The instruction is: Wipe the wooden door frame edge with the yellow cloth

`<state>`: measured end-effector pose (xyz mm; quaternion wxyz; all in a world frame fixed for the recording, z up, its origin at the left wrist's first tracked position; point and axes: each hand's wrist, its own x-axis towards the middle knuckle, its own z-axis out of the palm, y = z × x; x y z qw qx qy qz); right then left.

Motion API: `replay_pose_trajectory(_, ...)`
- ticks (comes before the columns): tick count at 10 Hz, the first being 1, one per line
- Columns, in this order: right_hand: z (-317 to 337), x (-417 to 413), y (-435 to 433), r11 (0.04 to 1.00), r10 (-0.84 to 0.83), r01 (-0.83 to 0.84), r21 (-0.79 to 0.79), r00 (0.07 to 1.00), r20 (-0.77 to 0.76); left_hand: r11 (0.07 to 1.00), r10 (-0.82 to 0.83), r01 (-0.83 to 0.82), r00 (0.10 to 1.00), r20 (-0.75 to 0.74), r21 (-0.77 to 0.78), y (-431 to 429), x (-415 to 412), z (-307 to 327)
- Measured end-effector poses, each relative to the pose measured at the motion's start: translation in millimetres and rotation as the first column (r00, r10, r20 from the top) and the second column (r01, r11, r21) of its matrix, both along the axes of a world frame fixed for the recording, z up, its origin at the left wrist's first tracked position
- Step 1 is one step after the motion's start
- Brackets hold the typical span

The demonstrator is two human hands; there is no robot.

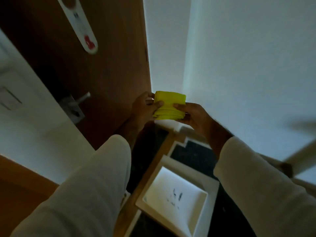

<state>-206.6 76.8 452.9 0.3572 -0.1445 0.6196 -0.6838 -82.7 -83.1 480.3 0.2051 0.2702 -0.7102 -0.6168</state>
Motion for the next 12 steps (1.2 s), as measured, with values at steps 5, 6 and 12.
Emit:
replay_pose_trajectory(5, -440.5, 56.6, 87.8, 0.795, -0.055, -0.044, 0.605, 0.988, 0.145, 0.989, -0.034, -0.051, 0.836, 0.547, 0.139, 86.4, 46.5, -442.4)
replay_pose_trajectory(6, -492.6, 72.3, 97.6, 0.696, 0.037, -0.079, 0.714, 0.997, 0.075, 0.993, 0.004, -0.075, 0.784, 0.621, 0.088, 104.4, 64.4, -495.9)
replay_pose_trajectory(12, -515.8, 92.1, 87.2, 0.351, 0.492, 0.090, 0.932, 0.829, -0.266, 0.923, 0.101, 0.211, 0.674, 0.732, -0.322, 112.2, 83.0, -552.0)
